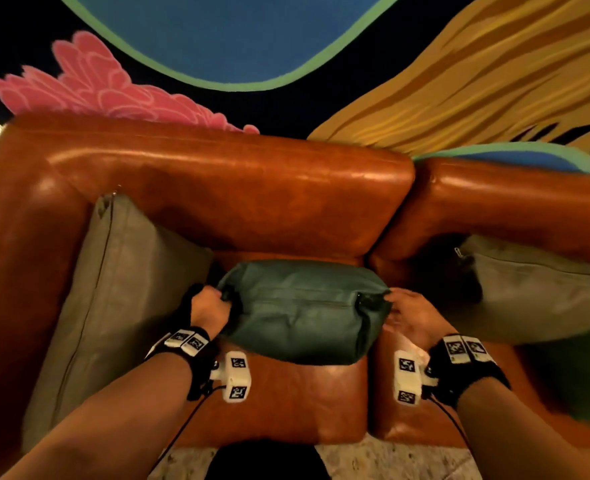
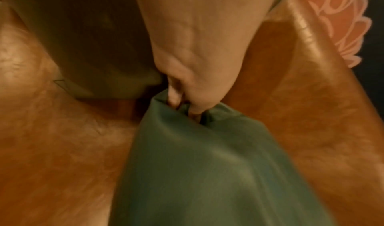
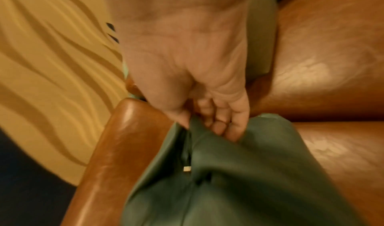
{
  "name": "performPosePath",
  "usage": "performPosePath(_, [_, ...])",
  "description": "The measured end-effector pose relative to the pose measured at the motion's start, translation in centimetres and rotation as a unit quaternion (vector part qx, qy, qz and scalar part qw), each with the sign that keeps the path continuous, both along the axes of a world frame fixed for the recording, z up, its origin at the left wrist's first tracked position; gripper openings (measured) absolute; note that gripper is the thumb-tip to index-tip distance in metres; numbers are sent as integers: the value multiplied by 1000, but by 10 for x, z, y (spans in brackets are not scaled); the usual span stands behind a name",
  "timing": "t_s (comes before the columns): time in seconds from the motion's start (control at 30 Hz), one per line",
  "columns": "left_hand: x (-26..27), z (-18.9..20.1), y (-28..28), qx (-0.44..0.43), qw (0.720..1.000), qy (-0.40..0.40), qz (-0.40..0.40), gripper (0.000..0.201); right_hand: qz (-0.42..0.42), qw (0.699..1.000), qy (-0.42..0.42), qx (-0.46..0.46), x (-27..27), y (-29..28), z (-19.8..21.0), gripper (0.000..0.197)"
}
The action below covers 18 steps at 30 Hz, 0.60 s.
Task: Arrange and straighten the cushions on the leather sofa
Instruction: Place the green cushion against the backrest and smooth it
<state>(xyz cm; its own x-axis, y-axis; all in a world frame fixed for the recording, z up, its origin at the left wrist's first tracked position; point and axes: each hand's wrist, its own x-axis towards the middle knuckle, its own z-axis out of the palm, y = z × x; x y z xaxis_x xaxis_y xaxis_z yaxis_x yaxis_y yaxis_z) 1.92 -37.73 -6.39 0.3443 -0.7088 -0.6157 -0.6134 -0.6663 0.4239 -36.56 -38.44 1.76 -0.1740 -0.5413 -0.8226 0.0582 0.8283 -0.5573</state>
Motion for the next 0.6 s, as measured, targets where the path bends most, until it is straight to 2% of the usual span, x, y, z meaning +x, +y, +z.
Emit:
performPosePath(0.03, [-8,4,-2,17,999,26,15,12,-56,998,9,9,-2,6,-6,17])
performPosePath(0.07, [-17,10,-5,23,994,86,56,16,-74,996,41,5,0,8,-14,18])
performPosePath(0.1, [-26,16,-7,21,980,167,111,21,-63,993,95,3,5,9,-22,34])
performPosePath(0.17, [-37,36,-9,10,927,316,203,18,15,975,222,12,12,14,-37,76])
performPosePath(0.2, [-37,49,-9,0,904,365,221,13,32,967,253,21,13,14,-38,82])
performPosePath(0.23, [-31,61,-7,-1,885,408,223,11,41,963,266,30,11,15,-42,79])
performPosePath(0.3, [-16,80,2,-8,850,480,217,19,103,951,290,35,-3,15,-48,68])
performPosePath(0.37, [-2,86,13,-23,830,503,240,20,188,937,295,-15,-27,16,-56,60])
performPosePath(0.43, [1,79,20,-55,826,466,313,14,159,953,241,-94,-37,16,-49,35])
performPosePath(0.47, [0,74,22,-63,827,430,356,18,104,972,169,-124,-35,17,-36,21])
performPosePath(0.5, [1,67,24,-63,835,392,381,22,47,986,83,-140,-31,18,-26,16])
performPosePath(0.57, [3,53,28,-40,870,335,360,33,-37,988,-81,-128,-27,21,-9,25])
performPosePath(0.6, [2,49,31,-28,893,312,324,36,-53,984,-129,-113,-28,24,0,31])
